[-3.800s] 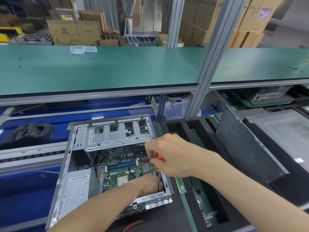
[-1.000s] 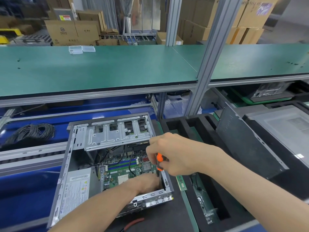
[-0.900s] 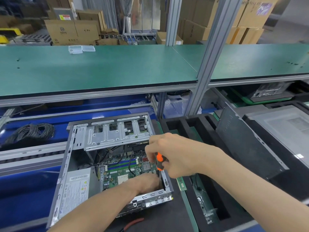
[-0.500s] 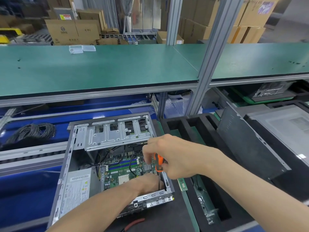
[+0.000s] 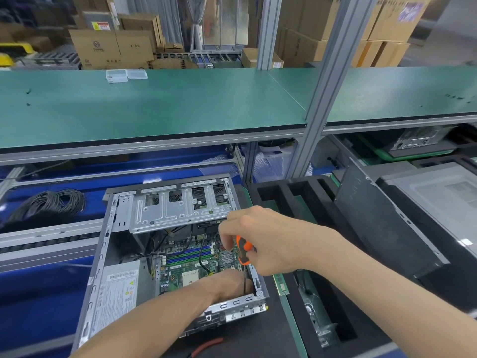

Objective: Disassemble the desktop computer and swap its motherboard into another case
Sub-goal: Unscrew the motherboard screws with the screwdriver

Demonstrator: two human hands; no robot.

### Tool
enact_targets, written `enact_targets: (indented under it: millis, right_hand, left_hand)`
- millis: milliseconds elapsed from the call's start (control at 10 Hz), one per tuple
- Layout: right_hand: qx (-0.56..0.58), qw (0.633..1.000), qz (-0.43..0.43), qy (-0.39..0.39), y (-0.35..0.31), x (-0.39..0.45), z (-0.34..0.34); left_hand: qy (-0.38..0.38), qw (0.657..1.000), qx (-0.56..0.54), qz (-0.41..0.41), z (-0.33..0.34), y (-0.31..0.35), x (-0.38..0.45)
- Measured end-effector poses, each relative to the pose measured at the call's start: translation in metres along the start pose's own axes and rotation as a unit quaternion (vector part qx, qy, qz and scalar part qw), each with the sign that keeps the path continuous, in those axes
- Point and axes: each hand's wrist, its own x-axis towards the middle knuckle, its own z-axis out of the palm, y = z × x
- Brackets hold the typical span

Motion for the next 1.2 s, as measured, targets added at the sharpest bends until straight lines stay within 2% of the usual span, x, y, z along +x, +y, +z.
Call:
enact_targets:
  millis: [100, 200, 400, 700, 900, 1200]
  right_hand:
    - [-0.036, 0.998, 0.031, 0.049, 0.004, 0.003, 0.006]
    - [-0.04, 0.996, 0.065, 0.054, 0.008, 0.007, 0.007]
    - [-0.043, 0.995, 0.055, 0.069, 0.008, 0.01, 0.011]
    - [-0.07, 0.99, 0.074, 0.095, 0.003, 0.011, 0.011]
    - [-0.07, 0.986, 0.091, 0.121, 0.004, 0.013, 0.015]
    - [-0.042, 0.995, 0.031, 0.09, 0.009, 0.015, 0.013]
  left_hand:
    - [-0.011, 1.0, -0.009, -0.019, 0.002, -0.001, 0.003]
    - [-0.001, 0.999, -0.023, -0.04, 0.007, -0.004, 0.009]
    - [0.019, 0.998, -0.04, -0.04, 0.018, -0.023, 0.027]
    - [-0.017, 0.999, -0.011, -0.033, 0.019, -0.029, 0.039]
    - [-0.015, 1.0, 0.001, -0.017, 0.015, -0.025, 0.034]
    - [-0.025, 1.0, 0.017, -0.006, 0.006, -0.015, 0.024]
